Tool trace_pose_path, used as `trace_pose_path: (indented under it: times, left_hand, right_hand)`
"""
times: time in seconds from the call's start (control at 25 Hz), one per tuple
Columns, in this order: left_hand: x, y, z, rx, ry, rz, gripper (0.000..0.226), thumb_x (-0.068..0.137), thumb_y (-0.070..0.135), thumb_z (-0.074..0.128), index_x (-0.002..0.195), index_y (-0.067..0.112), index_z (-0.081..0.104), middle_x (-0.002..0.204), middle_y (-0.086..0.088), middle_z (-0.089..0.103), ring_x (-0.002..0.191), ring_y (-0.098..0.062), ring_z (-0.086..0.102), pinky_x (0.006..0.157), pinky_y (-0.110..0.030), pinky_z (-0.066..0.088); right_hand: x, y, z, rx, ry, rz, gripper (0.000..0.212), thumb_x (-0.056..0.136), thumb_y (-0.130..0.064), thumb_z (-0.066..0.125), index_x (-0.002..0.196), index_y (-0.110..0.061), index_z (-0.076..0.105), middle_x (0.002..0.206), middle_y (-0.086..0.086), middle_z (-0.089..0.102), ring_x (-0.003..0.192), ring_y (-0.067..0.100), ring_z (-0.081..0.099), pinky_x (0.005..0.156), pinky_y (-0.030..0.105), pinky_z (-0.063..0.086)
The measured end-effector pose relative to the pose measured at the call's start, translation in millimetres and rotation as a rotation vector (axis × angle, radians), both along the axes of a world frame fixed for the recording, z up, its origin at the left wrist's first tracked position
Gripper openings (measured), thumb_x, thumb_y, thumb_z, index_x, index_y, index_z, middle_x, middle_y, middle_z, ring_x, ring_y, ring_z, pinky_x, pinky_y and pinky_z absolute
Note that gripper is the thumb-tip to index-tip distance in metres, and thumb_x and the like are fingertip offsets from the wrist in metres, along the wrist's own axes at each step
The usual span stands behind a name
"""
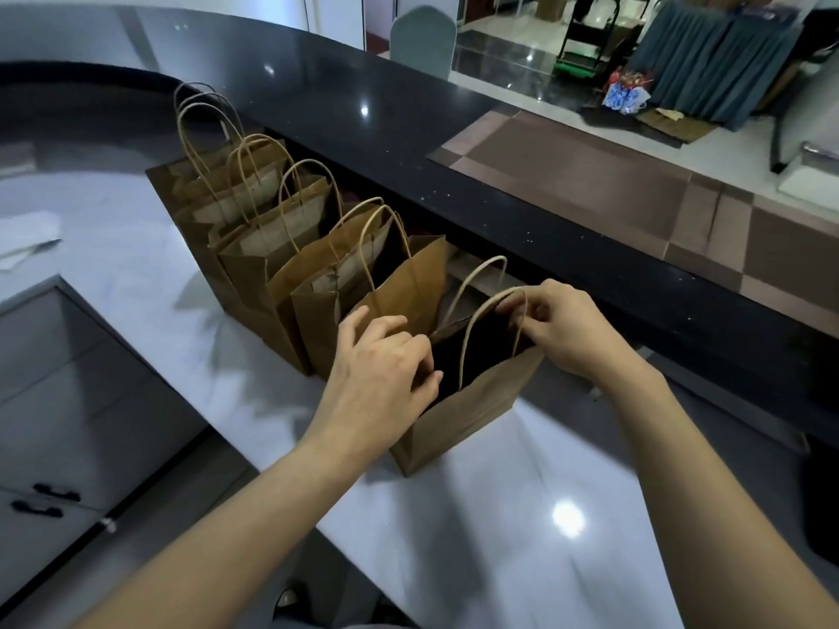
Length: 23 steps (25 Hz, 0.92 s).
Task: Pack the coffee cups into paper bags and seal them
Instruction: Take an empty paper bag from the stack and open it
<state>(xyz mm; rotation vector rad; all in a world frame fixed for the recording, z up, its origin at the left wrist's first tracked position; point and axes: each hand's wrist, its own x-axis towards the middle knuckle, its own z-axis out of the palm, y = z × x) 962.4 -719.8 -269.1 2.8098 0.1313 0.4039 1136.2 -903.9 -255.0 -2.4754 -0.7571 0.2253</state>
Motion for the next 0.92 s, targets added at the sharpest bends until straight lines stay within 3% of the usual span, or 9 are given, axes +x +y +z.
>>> trace_pose_path:
  times: [0.16,0.28,0.4,0.52,0.6,0.72,0.84,0.92]
  left_hand:
    - [-7.9,0.4,-2.8,0.023,0.110,0.078,0.017,0.092,0.041,0.060,0.102,0.032,0.070,0.102,0.011,0.064,0.125,-0.016,0.049,0.122,-0.047,0.011]
    - [-13.9,4.0,-0.6,0.053,0.271,0.102,0.033,0.093,0.041,0.049,0.118,0.034,0.068,0.123,0.011,0.061,0.139,-0.020,0.036,0.122,-0.052,0.004]
    - [-19.5,7.5,-0.4,0.028,0.371,0.101,0.050,0.092,0.039,0.046,0.142,0.034,0.049,0.148,0.011,0.046,0.149,-0.024,0.021,0.123,-0.055,0.004]
    - [-25.7,10.4,-0.7,-0.068,0.408,0.090,0.064,0.092,0.035,0.050,0.152,0.037,0.029,0.157,0.013,0.033,0.152,-0.025,0.014,0.123,-0.054,0.013]
    - [-30.2,11.7,-0.3,-0.121,0.424,0.085,0.070,0.091,0.033,0.052,0.154,0.039,0.022,0.158,0.014,0.029,0.152,-0.025,0.012,0.122,-0.053,0.019]
    - [-35.3,11.2,-0.4,-0.163,0.423,0.068,0.072,0.089,0.029,0.054,0.153,0.039,0.021,0.158,0.015,0.027,0.152,-0.023,0.009,0.121,-0.052,0.020]
    - [-37.8,9.9,-0.4,-0.186,0.417,0.046,0.076,0.089,0.026,0.055,0.154,0.040,0.018,0.159,0.017,0.023,0.153,-0.020,0.007,0.122,-0.051,0.018]
    - [-41.0,10.1,-0.4,-0.200,0.409,0.032,0.079,0.089,0.024,0.056,0.155,0.040,0.015,0.159,0.017,0.021,0.152,-0.017,0.008,0.122,-0.049,0.021]
  right_hand:
    - [-3.2,-5.4,2.0,-0.160,-0.035,-0.019,0.022,0.102,-0.023,0.053,0.104,-0.028,0.073,0.102,-0.004,0.056,0.089,0.017,0.058,0.074,0.035,0.052]
    - [-7.6,-9.3,-1.0,-0.280,-0.035,-0.096,0.028,0.104,-0.021,0.043,0.106,-0.030,0.070,0.101,-0.001,0.063,0.077,0.014,0.058,0.062,0.033,0.050]
    - [-13.9,-15.3,-8.1,-0.274,-0.001,-0.157,0.025,0.104,-0.023,0.046,0.114,-0.032,0.066,0.098,-0.004,0.064,0.071,0.006,0.055,0.053,0.024,0.039]
    - [-19.5,-22.3,-14.1,-0.230,0.075,-0.127,0.032,0.100,-0.017,0.057,0.128,-0.032,0.061,0.112,-0.003,0.066,0.074,0.003,0.057,0.053,0.016,0.038]
    - [-24.2,-26.5,-14.2,-0.227,0.112,-0.095,0.050,0.095,-0.010,0.060,0.139,-0.033,0.054,0.129,0.000,0.061,0.087,0.010,0.061,0.063,0.017,0.045]
    - [-32.5,-28.3,-11.1,-0.222,0.133,-0.066,0.069,0.092,-0.002,0.063,0.150,-0.033,0.043,0.152,-0.002,0.047,0.128,0.023,0.054,0.090,0.027,0.048]
    - [-39.9,-28.1,-6.4,-0.228,0.137,-0.061,0.076,0.092,0.001,0.062,0.155,-0.032,0.036,0.160,-0.004,0.038,0.138,0.023,0.047,0.095,0.029,0.048]
    - [-45.0,-28.1,-3.8,-0.229,0.140,-0.061,0.076,0.093,0.001,0.062,0.156,-0.033,0.034,0.161,-0.004,0.037,0.138,0.023,0.047,0.091,0.026,0.049]
